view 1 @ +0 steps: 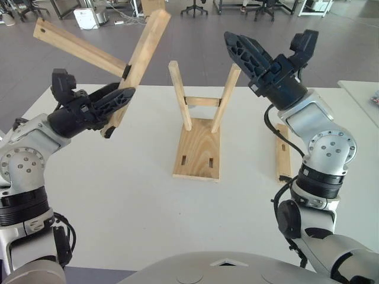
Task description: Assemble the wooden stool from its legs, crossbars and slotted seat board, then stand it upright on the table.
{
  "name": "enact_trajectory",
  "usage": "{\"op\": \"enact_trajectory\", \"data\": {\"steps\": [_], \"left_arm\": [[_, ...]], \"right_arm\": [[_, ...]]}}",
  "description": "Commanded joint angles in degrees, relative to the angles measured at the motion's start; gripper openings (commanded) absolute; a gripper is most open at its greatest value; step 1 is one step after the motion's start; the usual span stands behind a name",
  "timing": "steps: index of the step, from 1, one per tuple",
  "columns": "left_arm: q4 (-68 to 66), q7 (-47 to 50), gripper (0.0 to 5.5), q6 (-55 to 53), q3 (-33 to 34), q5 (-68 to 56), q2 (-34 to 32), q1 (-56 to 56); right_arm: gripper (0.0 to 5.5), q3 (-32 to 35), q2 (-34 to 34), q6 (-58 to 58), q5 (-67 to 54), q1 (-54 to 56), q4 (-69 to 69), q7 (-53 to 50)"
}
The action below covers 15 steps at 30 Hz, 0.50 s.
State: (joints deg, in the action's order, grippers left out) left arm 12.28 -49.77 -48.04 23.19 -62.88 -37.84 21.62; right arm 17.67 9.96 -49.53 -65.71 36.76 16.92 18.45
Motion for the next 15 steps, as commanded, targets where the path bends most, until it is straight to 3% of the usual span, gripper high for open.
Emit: {"op": "enact_trajectory", "data": {"steps": [1,7,15], "left_arm": [[4.3,3.2,2.03,-3.7,-3.9,-6.3,2.9,3.7],[5.3,4.0,2.03,-8.2,-8.1,-12.3,4.1,4.5],[6.3,4.5,2.03,-10.4,-9.7,-14.5,3.0,3.8]], "right_arm": [[5.31,0.3,1.0,-4.0,-8.9,1.9,-1.8,-2.6],[5.31,-3.1,1.4,-6.8,-23.8,0.9,-0.8,-4.0],[3.91,-4.6,4.5,-4.5,-31.7,-0.1,-0.8,-4.9]]}}
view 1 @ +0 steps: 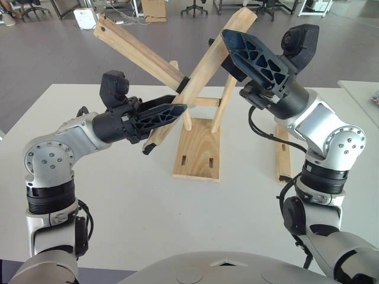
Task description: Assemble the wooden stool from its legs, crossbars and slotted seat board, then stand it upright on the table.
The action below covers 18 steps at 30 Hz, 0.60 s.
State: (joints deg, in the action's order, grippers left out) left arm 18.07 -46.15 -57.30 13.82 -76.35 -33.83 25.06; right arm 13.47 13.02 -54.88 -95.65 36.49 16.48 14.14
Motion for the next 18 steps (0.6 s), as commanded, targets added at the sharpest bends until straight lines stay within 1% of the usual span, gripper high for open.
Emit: {"op": "enact_trajectory", "data": {"steps": [1,3,8,9,13,18], "left_arm": [[0.7,1.0,2.03,-1.1,-0.4,-1.3,-1.1,0.2],[0.9,1.4,2.03,-1.2,-0.4,-1.7,-1.1,0.1],[1.4,2.0,2.03,-1.7,-0.2,-2.9,-1.6,-0.2],[1.5,2.0,2.02,-1.9,-0.1,-3.1,-1.8,-0.2],[0.9,2.0,2.02,-2.4,0.3,-2.7,-2.7,-1.0],[0.6,-0.4,2.02,1.4,0.0,2.4,-2.3,-3.5]], "right_arm": [[3.73,-0.5,1.9,1.1,-2.0,0.3,-0.6,-0.6],[3.22,-0.8,2.6,1.4,-1.9,0.3,-1.2,-0.5],[2.19,-1.7,5.2,1.0,-0.9,0.2,-2.1,0.6],[2.11,-2.1,6.1,0.4,-0.2,0.1,-2.5,1.3],[2.09,-3.8,9.3,-1.6,2.5,-2.6,-3.8,4.9],[2.07,-4.6,10.2,-1.0,3.9,-2.9,-3.8,5.8]]}}
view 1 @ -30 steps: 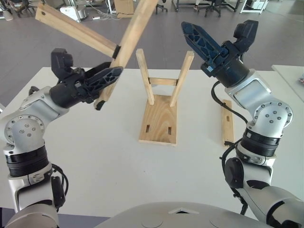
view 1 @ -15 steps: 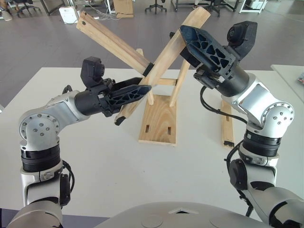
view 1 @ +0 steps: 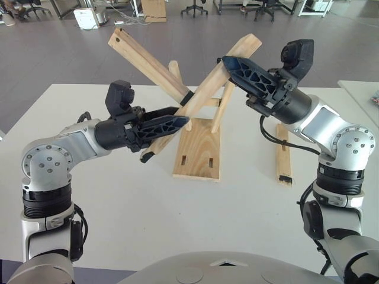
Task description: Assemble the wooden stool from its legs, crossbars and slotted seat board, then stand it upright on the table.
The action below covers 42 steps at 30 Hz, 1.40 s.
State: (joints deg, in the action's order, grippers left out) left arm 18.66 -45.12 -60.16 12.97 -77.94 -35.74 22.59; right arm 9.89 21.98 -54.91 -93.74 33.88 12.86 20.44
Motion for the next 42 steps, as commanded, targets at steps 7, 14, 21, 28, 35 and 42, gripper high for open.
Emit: {"op": "enact_trajectory", "data": {"steps": [7,14,21,28,35,42], "left_arm": [[-0.4,-5.0,3.24,7.4,-1.9,11.9,-0.8,-8.5],[-7.4,-11.4,4.31,15.9,-1.1,25.1,-5.0,-23.2],[-10.0,-10.3,4.71,22.3,-0.4,31.4,-2.4,-28.2],[-8.2,-10.4,4.71,26.7,-2.4,35.1,-0.2,-27.9],[-7.4,-11.9,4.71,28.0,-4.0,36.2,-0.4,-28.5],[-6.6,-12.4,4.71,27.2,-3.8,35.7,-0.7,-28.3]], "right_arm": [[2.05,-0.6,0.4,0.8,3.3,1.5,-1.0,-2.1],[2.05,-2.3,5.6,2.3,18.0,-1.0,-2.4,6.4],[2.05,-4.3,13.1,11.4,37.2,-5.0,-5.8,23.0],[2.05,-6.0,17.2,16.0,44.5,-4.1,-6.8,37.7],[2.05,-7.5,16.4,20.2,49.8,-3.4,-9.2,43.8],[2.05,-8.3,14.4,20.7,51.5,-2.6,-10.1,46.1]]}}
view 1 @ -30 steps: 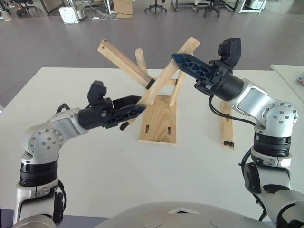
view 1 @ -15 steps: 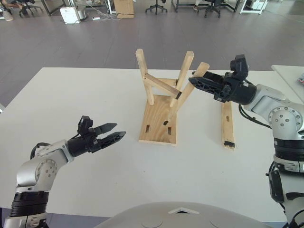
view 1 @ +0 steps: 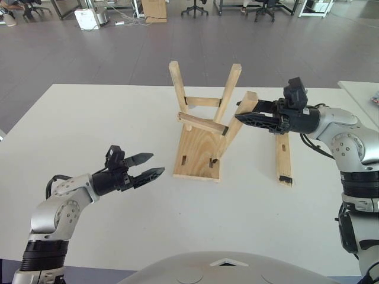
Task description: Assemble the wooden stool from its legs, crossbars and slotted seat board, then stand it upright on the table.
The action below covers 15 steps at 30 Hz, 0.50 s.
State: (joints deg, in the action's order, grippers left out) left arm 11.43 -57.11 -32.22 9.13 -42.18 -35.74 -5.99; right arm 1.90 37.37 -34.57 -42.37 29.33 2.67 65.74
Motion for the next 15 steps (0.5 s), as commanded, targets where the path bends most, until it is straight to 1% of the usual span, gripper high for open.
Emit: {"op": "enact_trajectory", "data": {"steps": [1,15], "left_arm": [[0.7,-0.5,4.71,-0.8,0.0,0.0,-0.8,0.3],[0.7,-0.9,4.71,-1.1,-0.4,0.4,-1.1,1.0]], "right_arm": [[2.05,-0.2,-1.1,0.0,-0.2,1.8,0.7,0.9],[2.05,-0.3,-0.6,0.8,2.6,0.5,-1.4,3.6]]}}
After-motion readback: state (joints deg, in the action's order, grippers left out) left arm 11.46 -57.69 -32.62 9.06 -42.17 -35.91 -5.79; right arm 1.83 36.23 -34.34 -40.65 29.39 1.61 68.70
